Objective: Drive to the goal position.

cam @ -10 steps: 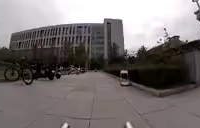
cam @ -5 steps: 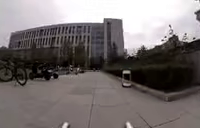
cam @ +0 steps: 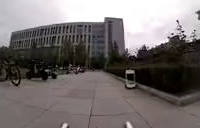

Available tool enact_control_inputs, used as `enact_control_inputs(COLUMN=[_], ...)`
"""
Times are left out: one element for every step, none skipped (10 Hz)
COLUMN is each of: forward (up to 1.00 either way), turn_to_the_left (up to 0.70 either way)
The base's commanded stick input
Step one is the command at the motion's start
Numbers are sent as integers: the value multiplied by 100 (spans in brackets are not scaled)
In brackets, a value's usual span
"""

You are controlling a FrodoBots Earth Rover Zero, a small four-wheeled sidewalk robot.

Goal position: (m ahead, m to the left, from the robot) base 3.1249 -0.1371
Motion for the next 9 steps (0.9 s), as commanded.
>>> enact_control_inputs(forward=[70,70,70,70,70,70,70,70,70], turn_to_the_left=[-14,-14,-14,-14,-14,-14,-14,-14,-14])
